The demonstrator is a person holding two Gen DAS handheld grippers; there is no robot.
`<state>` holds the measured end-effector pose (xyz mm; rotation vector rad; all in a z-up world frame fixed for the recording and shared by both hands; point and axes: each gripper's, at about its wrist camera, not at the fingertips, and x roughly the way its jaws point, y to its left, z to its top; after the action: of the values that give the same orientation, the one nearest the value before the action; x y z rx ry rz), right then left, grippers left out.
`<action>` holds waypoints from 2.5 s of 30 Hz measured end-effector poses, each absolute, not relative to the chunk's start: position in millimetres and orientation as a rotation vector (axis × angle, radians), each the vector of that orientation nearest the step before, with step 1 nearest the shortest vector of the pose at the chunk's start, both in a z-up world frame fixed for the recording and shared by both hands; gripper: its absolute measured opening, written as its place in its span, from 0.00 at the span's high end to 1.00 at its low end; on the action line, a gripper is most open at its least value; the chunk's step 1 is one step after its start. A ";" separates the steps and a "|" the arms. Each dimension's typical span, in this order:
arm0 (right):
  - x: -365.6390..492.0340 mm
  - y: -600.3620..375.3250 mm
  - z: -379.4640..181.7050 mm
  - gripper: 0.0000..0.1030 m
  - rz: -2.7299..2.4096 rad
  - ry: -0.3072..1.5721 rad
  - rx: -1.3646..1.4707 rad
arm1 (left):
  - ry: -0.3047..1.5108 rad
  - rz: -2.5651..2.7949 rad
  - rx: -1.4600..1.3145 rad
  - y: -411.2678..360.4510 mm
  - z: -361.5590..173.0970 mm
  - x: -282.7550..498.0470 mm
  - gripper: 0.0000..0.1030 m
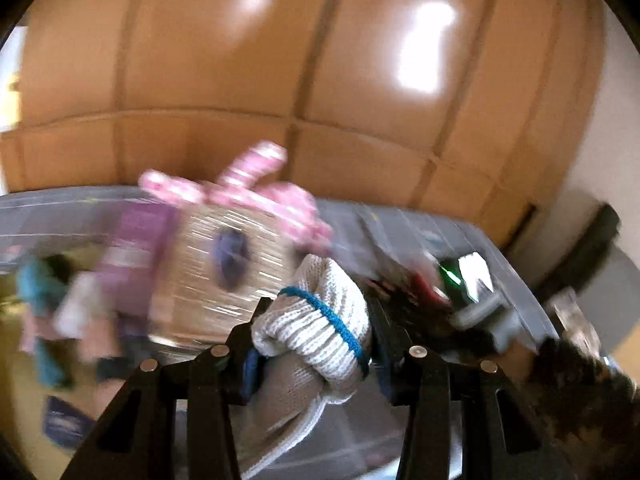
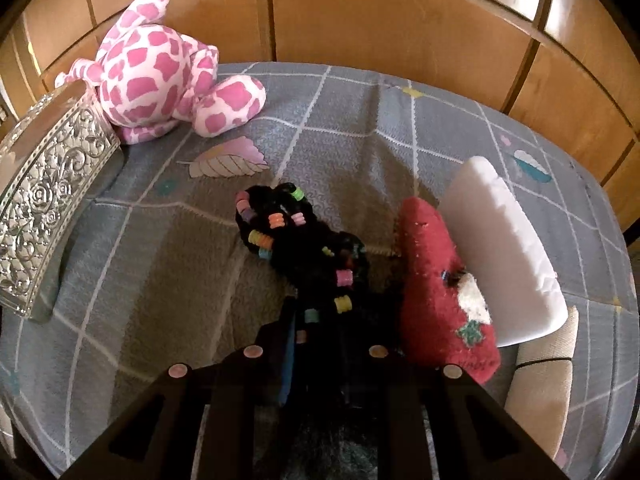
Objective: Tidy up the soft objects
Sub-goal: 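Carry the white sock over the gold tray while the right gripper holds the hair ties, then open the left gripper to drop the white sock into the tray, then carry the black beaded hair ties over the gold tray with the right gripper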
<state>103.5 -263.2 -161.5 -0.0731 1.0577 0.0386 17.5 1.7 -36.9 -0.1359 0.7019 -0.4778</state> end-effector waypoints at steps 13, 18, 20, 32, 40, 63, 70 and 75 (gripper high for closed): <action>102.5 -260.5 -162.3 0.84 0.031 1.047 -0.098 | 0.726 0.119 -0.409 264.5 -52.0 48.7 0.56; 103.5 -261.0 -162.5 0.84 0.032 1.051 -0.089 | 0.812 0.229 -0.534 317.5 -89.1 65.4 0.56; 103.3 -261.2 -162.5 0.84 0.029 1.050 -0.079 | 0.846 0.232 -0.565 324.0 -101.9 75.2 0.55; 106.2 -259.3 -161.8 0.84 -0.011 1.066 -0.071 | 0.921 0.215 -0.644 334.6 -141.4 151.9 0.30; 104.2 -259.6 -162.7 0.84 -0.030 1.051 -0.053 | 0.852 0.297 -0.592 334.8 -114.3 124.7 0.30; 97.7 -261.6 -161.8 0.85 -0.118 1.026 0.081 | 0.761 0.029 -0.188 137.1 -70.1 4.5 0.26; 99.7 -261.1 -158.1 0.87 -0.075 1.054 0.226 | 0.766 0.022 -0.166 130.2 -68.8 -4.5 0.25; 103.1 -254.2 -150.1 0.88 -0.004 1.052 0.338 | 0.773 0.037 -0.180 139.2 -71.9 -6.1 0.25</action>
<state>103.1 -254.2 -150.1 0.3379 1.0516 -0.0042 -6.1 139.2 -71.9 -0.1798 0.7728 0.0372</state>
